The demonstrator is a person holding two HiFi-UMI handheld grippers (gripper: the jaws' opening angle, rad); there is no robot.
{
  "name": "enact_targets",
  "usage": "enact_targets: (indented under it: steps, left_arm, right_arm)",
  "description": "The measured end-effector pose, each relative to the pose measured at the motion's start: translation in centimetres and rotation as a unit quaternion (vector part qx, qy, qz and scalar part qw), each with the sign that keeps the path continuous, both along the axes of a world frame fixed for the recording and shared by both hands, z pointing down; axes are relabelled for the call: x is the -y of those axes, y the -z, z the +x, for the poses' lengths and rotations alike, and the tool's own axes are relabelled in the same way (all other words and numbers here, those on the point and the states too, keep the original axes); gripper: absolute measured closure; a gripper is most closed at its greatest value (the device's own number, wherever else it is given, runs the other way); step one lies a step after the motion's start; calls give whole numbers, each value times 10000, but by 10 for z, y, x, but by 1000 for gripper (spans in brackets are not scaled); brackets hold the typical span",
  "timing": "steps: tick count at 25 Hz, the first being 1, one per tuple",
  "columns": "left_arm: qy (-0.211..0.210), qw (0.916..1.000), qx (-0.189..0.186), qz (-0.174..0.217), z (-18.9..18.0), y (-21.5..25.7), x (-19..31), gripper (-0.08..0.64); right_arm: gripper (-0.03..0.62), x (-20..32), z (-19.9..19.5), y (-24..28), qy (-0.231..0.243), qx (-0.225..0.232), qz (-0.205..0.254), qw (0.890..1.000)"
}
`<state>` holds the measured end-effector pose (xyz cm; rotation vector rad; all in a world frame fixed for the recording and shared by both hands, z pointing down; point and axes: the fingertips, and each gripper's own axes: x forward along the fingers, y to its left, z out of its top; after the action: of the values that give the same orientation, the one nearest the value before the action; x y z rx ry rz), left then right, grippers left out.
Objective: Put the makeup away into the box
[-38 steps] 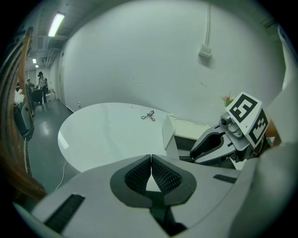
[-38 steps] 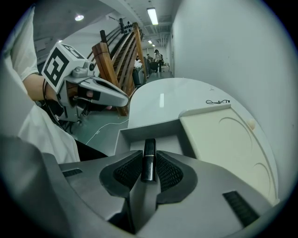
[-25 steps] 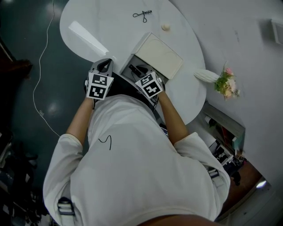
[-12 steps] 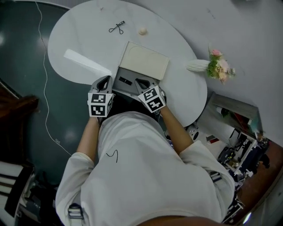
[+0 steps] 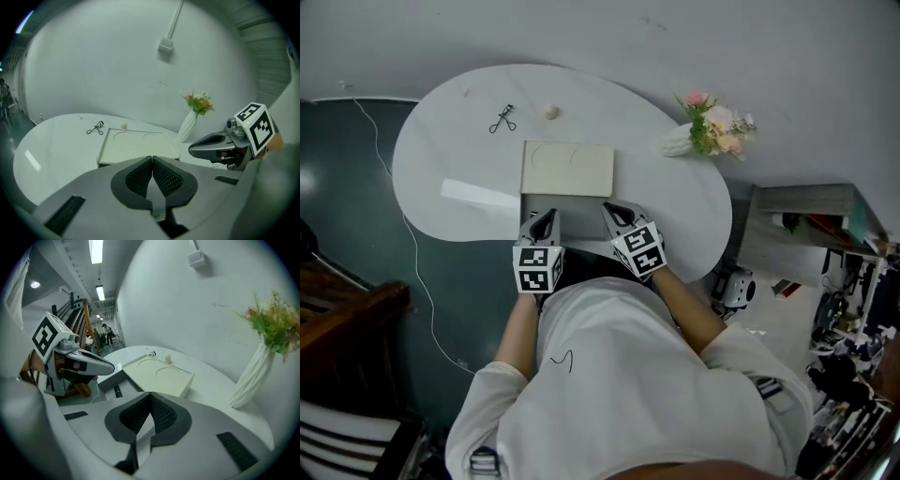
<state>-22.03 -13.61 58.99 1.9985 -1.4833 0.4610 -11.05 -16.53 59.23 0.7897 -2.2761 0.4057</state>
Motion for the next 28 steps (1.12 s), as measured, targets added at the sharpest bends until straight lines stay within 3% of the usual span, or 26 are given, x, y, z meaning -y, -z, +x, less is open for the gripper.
enact_targets:
  steps: [8, 14, 21, 28]
  left_arm:
    - [-390, 9992, -68, 76, 73, 16, 8, 540]
    - [-426, 9980, -108, 445, 94, 48, 29, 540]
    - [-125, 9912, -97, 1315, 92, 117, 54, 540]
    - [282, 9694, 42, 2436, 78, 207, 71, 540]
  right_arm:
    - [594, 0, 60, 20, -482, 265, 159, 9984]
    - [594, 16, 77, 55, -751, 599, 608, 9935]
    - [594, 41, 83, 128, -895, 1097, 1347, 9807]
    - [594, 67, 97, 223, -962, 1368, 2613, 9507]
